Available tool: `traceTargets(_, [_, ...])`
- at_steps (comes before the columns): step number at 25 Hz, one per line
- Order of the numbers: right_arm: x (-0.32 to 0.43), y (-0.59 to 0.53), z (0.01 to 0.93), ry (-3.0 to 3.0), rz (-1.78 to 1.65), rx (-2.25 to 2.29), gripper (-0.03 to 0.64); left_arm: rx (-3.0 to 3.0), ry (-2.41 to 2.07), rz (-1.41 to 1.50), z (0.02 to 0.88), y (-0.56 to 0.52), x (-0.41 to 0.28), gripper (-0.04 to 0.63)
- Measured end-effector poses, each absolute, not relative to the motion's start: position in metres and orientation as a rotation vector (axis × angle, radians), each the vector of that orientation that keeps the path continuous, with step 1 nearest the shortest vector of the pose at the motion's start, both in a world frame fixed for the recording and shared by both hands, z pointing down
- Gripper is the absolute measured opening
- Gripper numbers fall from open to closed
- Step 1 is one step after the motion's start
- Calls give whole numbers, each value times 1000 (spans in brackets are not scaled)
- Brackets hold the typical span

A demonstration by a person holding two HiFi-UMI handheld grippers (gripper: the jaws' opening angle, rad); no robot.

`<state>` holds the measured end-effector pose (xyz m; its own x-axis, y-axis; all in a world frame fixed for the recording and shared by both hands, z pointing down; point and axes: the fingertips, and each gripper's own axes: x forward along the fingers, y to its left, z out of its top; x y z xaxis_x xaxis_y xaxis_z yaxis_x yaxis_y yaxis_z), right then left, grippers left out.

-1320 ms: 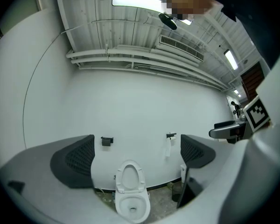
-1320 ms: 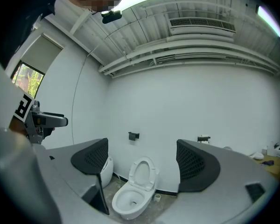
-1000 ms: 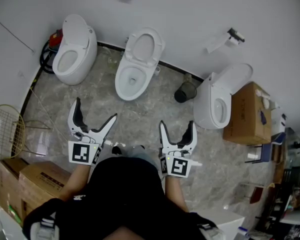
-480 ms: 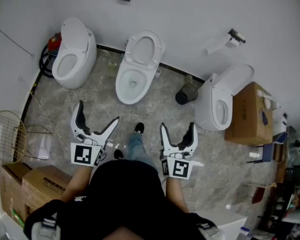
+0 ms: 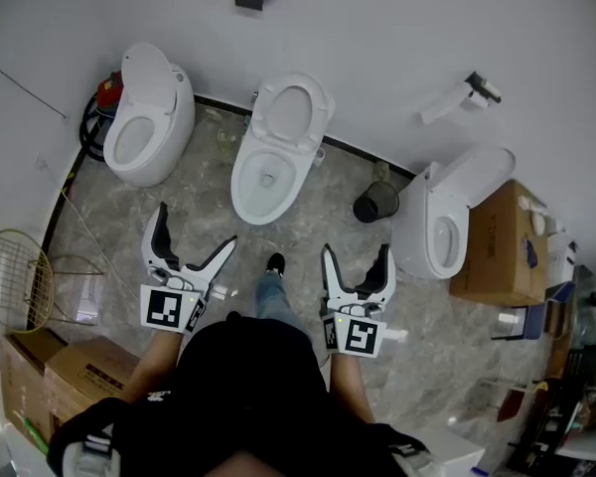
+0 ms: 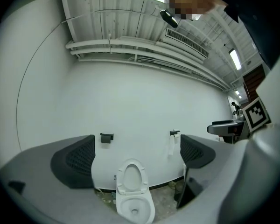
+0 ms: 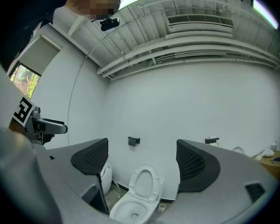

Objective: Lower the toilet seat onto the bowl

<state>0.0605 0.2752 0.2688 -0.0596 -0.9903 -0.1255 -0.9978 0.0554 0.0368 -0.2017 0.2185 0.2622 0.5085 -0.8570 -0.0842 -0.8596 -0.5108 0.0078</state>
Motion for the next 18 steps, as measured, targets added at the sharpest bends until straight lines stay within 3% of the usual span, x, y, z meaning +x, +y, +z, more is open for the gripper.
traceTargets(18, [145, 114, 256, 2267, 138, -2003, 443, -2661, 1598, 82, 246, 61, -114, 552])
